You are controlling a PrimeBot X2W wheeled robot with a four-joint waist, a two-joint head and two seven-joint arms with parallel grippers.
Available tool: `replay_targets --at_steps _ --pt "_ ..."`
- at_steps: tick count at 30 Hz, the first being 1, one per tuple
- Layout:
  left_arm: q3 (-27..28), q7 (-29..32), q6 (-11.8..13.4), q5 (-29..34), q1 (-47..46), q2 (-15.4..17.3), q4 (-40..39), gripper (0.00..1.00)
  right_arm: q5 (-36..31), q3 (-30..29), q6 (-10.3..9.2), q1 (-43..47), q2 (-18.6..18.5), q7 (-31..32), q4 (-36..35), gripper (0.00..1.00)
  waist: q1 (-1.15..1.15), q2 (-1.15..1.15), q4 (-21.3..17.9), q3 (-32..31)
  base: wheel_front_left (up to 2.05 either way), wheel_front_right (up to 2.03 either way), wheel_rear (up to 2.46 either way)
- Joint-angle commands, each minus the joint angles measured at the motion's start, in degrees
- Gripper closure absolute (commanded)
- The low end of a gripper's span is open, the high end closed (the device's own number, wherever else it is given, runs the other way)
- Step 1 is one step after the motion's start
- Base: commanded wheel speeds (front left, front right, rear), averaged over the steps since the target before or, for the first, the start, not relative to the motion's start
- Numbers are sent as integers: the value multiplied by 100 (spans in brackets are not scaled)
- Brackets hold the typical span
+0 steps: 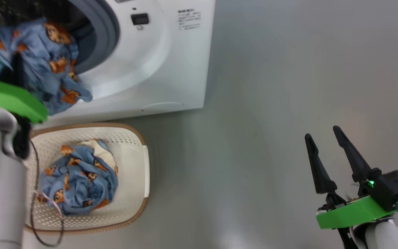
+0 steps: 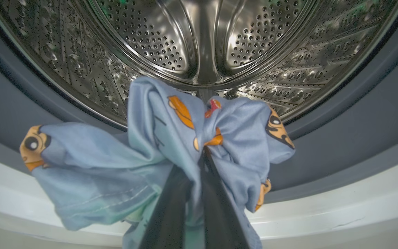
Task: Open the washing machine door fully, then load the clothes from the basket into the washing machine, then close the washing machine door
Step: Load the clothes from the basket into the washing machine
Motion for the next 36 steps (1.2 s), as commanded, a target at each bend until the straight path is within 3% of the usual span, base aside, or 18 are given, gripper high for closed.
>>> replay_targets --at_steps 1,9,16,22,31,36 --pt "144 217 -74 -76 -394 449 15 100 120 127 34 -109 -58 -67 -164 0 -1 0 -222 426 0 0 0" --pt "138 926 -138 -196 -1351 1008 308 100 213 226 34 -306 -70 -68 -203 0 -1 0 -507 906 0 0 0" --pt "203 1047 -59 -201 -1757 1336 385 100 242 317 34 -397 -79 -68 -193 0 -1 0 -730 1078 0 0 0" --pt "299 595 106 -129 -2205 1621 387 100 301 366 34 -488 -108 -68 -187 0 -1 0 -908 1249 0 0 0" --pt "282 -799 323 105 -2787 1732 469 100 314 345 34 -552 -69 -69 -224 0 -1 0 -958 1422 0 0 0" --pt "207 -793 272 80 -2807 1664 895 100 324 360 34 -606 -51 -69 -213 0 -1 0 -938 1470 0 0 0"
